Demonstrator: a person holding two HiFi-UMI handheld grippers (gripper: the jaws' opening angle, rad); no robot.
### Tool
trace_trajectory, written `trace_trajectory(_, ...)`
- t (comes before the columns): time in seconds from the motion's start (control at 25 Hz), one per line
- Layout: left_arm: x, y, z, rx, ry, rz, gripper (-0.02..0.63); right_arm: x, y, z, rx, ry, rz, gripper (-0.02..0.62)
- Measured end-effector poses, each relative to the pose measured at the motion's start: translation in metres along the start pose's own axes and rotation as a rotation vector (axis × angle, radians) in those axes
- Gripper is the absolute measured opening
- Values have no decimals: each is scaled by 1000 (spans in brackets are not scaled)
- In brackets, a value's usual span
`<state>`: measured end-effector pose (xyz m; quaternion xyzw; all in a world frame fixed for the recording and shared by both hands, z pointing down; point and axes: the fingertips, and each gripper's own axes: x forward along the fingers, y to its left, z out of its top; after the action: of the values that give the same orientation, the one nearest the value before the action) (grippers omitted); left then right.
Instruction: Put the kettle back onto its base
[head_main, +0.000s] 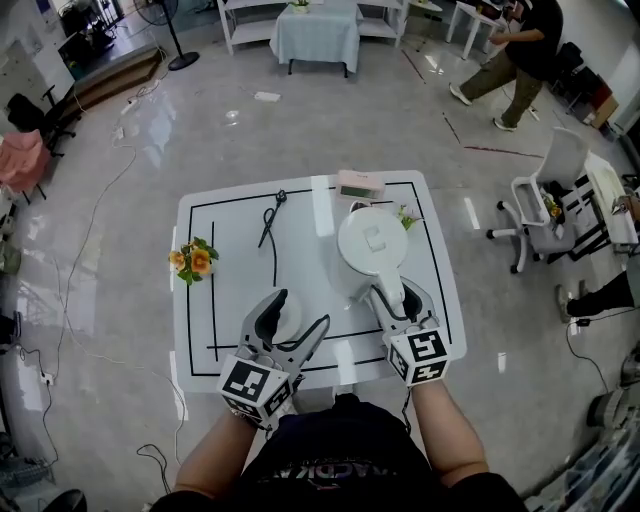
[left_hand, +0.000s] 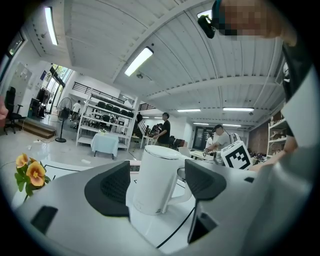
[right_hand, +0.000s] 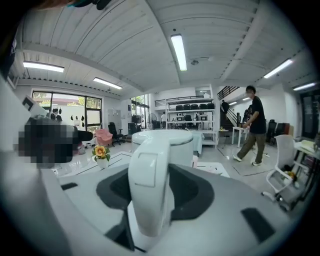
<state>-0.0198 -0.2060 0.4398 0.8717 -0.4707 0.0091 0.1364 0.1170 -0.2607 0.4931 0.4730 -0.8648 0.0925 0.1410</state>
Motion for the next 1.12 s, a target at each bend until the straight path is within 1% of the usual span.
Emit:
trace_trajectory(0.24, -2, -1, 0, -3, -3, 14, 331, -2, -3, 0, 13, -11, -18, 167)
trace_trajectory(0.52, -8, 3, -2, -6, 4, 32, 331, -4, -8, 0, -1, -20, -56, 149)
trace_trajectory(0.8, -10, 3, 0, -2, 9, 30, 327, -5, -9, 0, 22, -28, -58, 140)
trace_trajectory(0.88, -11, 3, -1, 3, 15, 22, 307, -5, -9, 0, 23, -31, -52, 137)
trace_trajectory(1.04, -16, 6, 1, 12, 12, 25, 245, -4, -10, 1, 20, -38, -46, 135)
trace_trajectory(1.08, -18, 7, 2, 12, 11, 28, 219, -4, -11, 1, 21, -41, -45, 133)
trace_trajectory(1.12, -20, 8, 2, 12, 10, 32, 179, -4, -11, 2, 21, -43, -44, 133)
